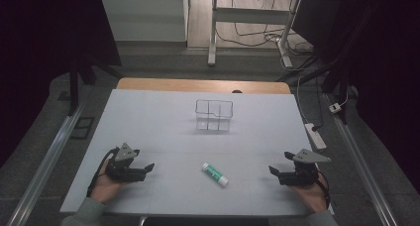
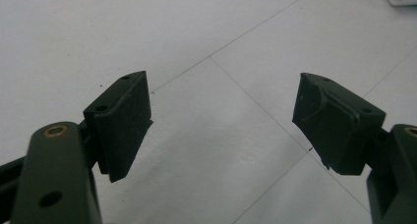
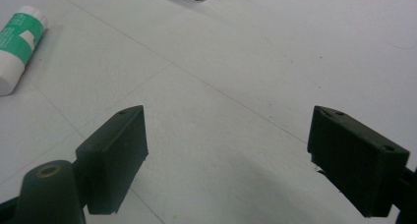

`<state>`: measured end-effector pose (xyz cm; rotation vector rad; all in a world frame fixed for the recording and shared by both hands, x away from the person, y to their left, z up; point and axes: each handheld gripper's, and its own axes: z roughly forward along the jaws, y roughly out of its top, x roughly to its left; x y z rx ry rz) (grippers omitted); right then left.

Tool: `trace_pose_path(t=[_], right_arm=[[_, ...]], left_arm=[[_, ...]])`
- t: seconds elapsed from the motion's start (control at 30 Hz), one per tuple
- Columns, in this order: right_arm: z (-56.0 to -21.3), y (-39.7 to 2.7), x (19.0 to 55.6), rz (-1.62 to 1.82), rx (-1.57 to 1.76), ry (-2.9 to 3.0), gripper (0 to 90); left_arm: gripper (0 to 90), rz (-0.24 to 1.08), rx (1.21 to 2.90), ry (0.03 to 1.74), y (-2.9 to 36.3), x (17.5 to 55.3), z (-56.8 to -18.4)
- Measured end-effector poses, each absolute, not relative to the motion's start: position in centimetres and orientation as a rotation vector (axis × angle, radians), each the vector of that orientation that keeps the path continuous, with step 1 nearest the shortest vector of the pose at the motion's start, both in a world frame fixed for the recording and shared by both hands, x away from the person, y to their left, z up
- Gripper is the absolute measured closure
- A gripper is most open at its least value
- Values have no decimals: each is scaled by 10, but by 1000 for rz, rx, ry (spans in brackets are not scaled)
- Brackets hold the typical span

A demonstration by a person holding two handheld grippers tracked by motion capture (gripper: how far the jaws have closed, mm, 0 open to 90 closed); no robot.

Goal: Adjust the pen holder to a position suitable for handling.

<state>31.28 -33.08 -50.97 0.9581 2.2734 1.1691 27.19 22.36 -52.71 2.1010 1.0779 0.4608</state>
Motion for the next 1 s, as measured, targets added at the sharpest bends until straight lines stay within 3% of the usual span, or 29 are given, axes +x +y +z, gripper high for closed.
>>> trace_pose_path(t=[1.0], right_arm=[[-511, -326, 314, 1155, 954, 2291, 180]], left_arm=[[220, 468, 2104, 1082, 224, 271, -527]])
